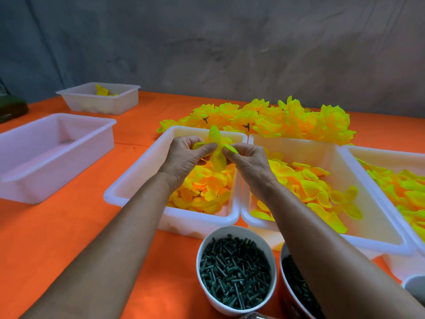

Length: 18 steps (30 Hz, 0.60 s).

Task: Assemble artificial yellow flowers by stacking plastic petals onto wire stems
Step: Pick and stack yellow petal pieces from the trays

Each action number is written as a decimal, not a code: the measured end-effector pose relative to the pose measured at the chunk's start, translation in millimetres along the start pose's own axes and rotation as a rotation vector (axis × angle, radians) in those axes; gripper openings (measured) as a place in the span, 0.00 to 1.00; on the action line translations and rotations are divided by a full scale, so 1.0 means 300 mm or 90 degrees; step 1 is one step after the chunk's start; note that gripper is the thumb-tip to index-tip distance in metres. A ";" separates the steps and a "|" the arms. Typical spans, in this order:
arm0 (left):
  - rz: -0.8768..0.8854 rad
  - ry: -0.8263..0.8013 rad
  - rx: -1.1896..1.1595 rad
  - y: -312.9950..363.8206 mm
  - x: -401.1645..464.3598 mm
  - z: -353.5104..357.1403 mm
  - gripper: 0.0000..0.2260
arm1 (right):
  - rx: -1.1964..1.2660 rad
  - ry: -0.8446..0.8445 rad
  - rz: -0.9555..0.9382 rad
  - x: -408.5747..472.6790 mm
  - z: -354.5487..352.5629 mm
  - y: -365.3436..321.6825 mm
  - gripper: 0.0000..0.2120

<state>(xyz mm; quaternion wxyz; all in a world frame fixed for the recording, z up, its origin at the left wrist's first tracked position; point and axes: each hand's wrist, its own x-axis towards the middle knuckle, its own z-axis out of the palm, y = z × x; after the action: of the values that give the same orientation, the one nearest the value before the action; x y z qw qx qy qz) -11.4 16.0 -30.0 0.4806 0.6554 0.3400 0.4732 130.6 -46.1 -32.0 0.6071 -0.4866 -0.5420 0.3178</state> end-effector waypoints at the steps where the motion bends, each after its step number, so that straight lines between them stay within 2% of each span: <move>1: -0.003 -0.006 -0.001 0.001 -0.001 0.004 0.06 | -0.004 0.008 0.004 -0.001 0.000 -0.001 0.07; 4: -0.013 -0.028 -0.008 0.005 -0.002 0.004 0.05 | -0.029 0.024 0.013 0.001 -0.004 -0.006 0.10; 7: -0.032 -0.074 -0.003 0.008 -0.004 0.003 0.09 | -0.017 0.034 0.020 0.003 -0.007 -0.007 0.12; 11: -0.015 -0.059 0.054 0.011 -0.008 0.004 0.07 | -0.010 0.030 0.006 0.007 -0.003 0.003 0.18; 18: -0.040 -0.065 0.141 0.009 -0.015 0.019 0.15 | -0.032 0.016 0.021 0.000 -0.010 0.003 0.06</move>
<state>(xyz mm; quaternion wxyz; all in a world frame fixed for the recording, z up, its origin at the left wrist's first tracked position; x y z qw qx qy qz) -7.5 9.2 -29.3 0.4364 0.7167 0.3857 0.3836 133.6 -46.7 -32.6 0.5959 -0.5145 -0.5344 0.3077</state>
